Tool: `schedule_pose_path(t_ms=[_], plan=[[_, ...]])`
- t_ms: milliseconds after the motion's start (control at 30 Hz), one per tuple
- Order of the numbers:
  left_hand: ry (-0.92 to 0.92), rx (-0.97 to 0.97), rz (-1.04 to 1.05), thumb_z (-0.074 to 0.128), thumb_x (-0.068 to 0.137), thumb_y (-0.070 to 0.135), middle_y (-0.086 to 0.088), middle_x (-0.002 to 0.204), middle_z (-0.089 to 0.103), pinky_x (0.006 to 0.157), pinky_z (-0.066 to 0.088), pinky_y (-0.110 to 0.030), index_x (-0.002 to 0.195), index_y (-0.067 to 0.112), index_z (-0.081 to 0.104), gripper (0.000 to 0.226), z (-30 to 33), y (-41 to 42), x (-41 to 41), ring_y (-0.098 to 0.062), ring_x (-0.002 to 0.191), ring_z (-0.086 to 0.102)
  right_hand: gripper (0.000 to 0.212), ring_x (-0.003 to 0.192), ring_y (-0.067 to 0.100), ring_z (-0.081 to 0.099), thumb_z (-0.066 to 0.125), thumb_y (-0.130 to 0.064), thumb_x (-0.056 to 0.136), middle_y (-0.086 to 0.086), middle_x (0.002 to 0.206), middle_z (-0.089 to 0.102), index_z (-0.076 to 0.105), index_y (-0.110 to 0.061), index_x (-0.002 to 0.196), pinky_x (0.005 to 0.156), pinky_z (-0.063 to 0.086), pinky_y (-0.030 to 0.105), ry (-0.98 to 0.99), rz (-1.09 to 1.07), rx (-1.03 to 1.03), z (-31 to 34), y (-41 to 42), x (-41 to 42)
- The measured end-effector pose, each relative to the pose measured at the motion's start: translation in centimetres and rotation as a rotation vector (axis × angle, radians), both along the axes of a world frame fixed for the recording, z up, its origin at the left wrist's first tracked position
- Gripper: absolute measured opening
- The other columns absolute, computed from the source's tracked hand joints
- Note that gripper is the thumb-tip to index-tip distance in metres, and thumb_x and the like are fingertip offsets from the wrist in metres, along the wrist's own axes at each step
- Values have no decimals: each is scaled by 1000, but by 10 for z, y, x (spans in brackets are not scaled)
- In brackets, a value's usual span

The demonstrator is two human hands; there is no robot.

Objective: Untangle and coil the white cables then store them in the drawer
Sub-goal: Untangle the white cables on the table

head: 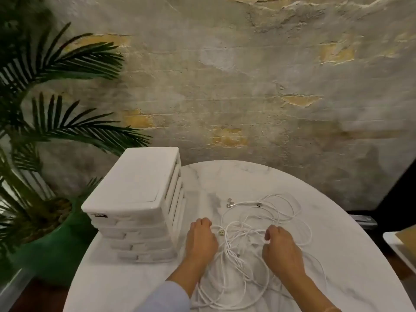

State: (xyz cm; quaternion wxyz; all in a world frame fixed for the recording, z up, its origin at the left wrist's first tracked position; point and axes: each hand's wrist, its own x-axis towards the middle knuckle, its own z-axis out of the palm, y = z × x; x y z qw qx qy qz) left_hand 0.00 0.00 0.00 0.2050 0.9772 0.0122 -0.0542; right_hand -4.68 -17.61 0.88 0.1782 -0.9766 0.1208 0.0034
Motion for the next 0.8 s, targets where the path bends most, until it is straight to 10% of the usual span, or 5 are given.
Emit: schedule_pose_path(t_ms=[267, 500, 800], plan=[[32, -86, -57, 43, 96, 14, -7, 131, 52, 97, 43, -32, 135, 21, 44, 40, -28, 7, 31, -22, 122, 47, 50, 124, 23, 38, 36, -49, 96, 5, 135, 42, 33, -25, 140, 98, 35, 34, 26, 169, -17, -33, 15, 14], [-12, -118, 19, 55, 85, 49, -5, 108, 67, 83, 48, -30, 105, 17, 65, 39, -33, -14, 44, -25, 101, 62, 35, 116, 24, 51, 39, -24, 94, 3, 128, 48, 52, -23, 127, 93, 40, 29, 58, 331, -44, -52, 26, 3], [-56, -147, 49, 68, 79, 27, -8, 106, 64, 74, 47, -28, 100, 6, 64, 30, -35, -12, 27, -26, 101, 61, 29, 111, 20, 55, 46, -21, 87, 0, 118, 61, 61, -29, 110, 88, 42, 25, 18, 358, -106, -62, 16, -38]])
